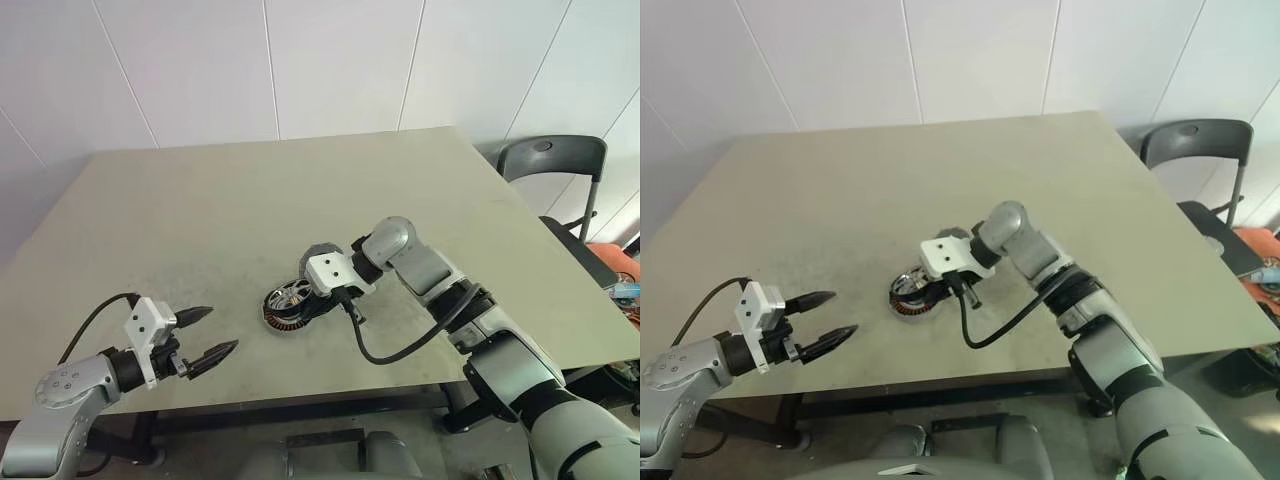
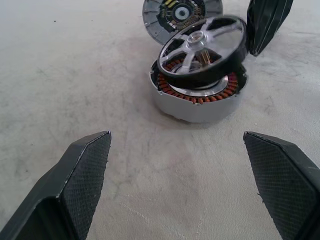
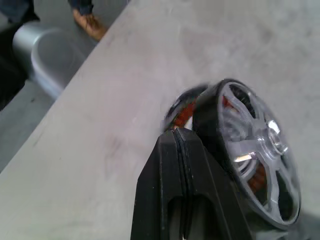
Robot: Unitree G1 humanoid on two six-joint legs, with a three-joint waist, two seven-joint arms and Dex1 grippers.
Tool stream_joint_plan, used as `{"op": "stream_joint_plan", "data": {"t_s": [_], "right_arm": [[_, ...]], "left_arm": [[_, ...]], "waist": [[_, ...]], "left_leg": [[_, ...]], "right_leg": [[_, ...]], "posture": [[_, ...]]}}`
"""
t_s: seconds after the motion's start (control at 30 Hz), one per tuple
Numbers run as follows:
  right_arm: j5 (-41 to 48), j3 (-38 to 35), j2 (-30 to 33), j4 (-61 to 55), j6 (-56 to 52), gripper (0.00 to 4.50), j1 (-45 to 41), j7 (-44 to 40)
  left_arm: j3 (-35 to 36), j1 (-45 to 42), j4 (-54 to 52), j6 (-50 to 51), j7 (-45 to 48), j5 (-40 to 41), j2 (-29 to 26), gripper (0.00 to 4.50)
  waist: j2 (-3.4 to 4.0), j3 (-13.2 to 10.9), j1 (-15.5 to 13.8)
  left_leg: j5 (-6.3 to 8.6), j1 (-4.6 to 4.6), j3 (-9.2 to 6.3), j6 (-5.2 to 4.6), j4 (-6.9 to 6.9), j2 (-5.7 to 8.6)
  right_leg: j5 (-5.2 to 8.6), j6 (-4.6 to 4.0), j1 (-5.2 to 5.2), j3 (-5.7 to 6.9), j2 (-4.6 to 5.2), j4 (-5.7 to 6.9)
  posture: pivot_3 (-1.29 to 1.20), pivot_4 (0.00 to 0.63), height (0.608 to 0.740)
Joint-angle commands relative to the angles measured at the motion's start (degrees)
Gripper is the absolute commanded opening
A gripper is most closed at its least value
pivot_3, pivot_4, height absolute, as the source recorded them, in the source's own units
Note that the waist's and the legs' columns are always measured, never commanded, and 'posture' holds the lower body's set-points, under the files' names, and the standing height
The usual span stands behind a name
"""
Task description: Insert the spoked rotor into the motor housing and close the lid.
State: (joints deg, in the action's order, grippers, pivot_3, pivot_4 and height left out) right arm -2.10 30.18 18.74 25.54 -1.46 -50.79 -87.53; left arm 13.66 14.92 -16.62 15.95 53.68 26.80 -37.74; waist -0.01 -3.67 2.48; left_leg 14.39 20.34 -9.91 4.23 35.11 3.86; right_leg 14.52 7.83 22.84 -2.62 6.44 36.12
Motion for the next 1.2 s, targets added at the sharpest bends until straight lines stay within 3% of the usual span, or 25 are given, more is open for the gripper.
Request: {"op": "stream_joint_plan", "data": {"t_s": [0.03, 0.6, 0.93, 1.2], "right_arm": [[1.37, -1.82, -0.07, -1.69, 0.09, 0.01, -1.48, 0.03], [1.73, -0.63, 0.00, -3.26, -0.74, 0.01, -0.22, 0.17], [-0.04, -1.01, 3.99, 0.99, 1.94, 0.01, -2.07, -1.36], [3.48, -3.09, 0.51, -0.89, -2.05, 0.01, -2.15, -0.05]], "left_arm": [[0.28, -0.50, -1.28, -0.61, -0.21, 0.05, -0.36, 4.50], [-0.35, -1.02, -0.66, -0.96, 0.18, -0.07, -0.83, 4.50], [-0.01, 0.04, -1.73, -0.42, -0.27, 0.23, -0.83, 4.50], [-0.18, -0.37, -1.29, -0.42, -0.17, 0.22, -0.85, 4.50]], "waist": [[0.00, 0.00, -0.03], [0.00, 0.00, -0.01], [0.00, 0.00, -0.05], [0.00, 0.00, 0.04]], "left_leg": [[0.00, 0.00, 0.00, 0.00, 0.00, 0.00], [0.00, 0.00, 0.00, 0.00, 0.01, 0.00], [0.00, 0.00, 0.00, 0.00, 0.01, 0.00], [0.00, 0.00, 0.00, 0.00, -0.01, 0.00]], "right_leg": [[0.00, 0.00, 0.00, 0.00, 0.00, 0.00], [-0.01, 0.02, 0.00, 0.00, 0.00, 0.00], [0.00, 0.01, 0.00, 0.00, 0.00, 0.00], [-0.01, 0.02, 0.00, 0.00, 0.00, 0.00]], "posture": [[0.00, 0.000, 0.740], [0.00, 0.000, 0.740], [0.00, 0.000, 0.740], [0.00, 0.000, 0.740]]}}
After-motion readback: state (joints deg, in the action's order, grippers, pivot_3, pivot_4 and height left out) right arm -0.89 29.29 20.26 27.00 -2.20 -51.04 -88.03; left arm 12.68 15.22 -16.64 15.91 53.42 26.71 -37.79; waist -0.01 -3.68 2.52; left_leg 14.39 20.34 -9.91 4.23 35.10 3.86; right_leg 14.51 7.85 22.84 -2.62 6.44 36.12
